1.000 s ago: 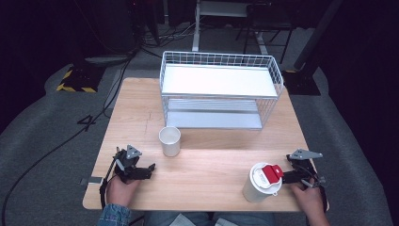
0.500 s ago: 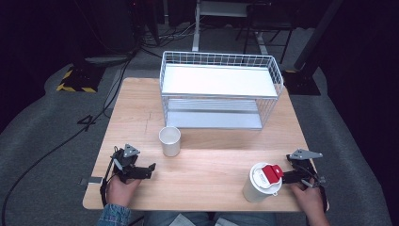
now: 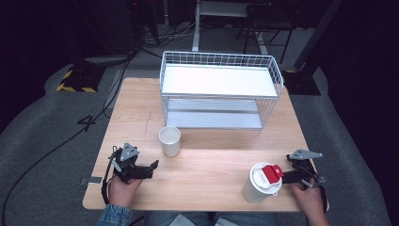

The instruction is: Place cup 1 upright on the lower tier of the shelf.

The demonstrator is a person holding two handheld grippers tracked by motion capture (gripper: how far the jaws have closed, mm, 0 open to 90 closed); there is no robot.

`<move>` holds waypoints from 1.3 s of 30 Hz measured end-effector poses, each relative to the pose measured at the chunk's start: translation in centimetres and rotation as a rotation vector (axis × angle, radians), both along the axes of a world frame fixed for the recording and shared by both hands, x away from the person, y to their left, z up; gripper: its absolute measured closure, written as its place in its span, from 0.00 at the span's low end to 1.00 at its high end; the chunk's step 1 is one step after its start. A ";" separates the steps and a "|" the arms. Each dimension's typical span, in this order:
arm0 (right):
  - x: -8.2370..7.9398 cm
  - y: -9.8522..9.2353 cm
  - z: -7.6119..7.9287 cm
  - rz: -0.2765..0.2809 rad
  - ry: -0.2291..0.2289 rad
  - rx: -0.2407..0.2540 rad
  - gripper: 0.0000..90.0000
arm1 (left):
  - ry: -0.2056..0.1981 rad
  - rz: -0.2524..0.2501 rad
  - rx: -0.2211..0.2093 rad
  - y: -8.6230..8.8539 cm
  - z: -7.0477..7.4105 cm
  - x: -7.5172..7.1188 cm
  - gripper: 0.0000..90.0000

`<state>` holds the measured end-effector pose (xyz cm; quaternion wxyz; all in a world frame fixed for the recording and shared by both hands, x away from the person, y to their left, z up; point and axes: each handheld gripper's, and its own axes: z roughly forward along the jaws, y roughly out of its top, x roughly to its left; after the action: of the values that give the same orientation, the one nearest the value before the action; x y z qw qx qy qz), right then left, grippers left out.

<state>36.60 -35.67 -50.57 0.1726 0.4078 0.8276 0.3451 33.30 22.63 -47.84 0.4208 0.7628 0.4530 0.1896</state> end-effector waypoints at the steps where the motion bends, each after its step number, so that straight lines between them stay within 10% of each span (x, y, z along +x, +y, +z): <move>1: 0.0 0.0 0.0 0.000 0.000 0.001 0.01 | -0.008 -0.003 -0.010 0.0 0.1 0.0 0.00; 21: 0.0 0.0 0.0 0.000 -0.001 0.000 0.01 | -0.151 -0.034 -0.148 -0.6 1.3 0.6 0.00; 39: 0.0 0.0 0.0 -0.001 -0.001 0.000 0.01 | -0.115 -0.057 -0.189 -2.3 0.8 3.2 0.00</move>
<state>36.58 -35.66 -50.58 0.1731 0.4082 0.8272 0.3452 36.54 20.32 -47.06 0.5216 0.7200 0.4220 0.1775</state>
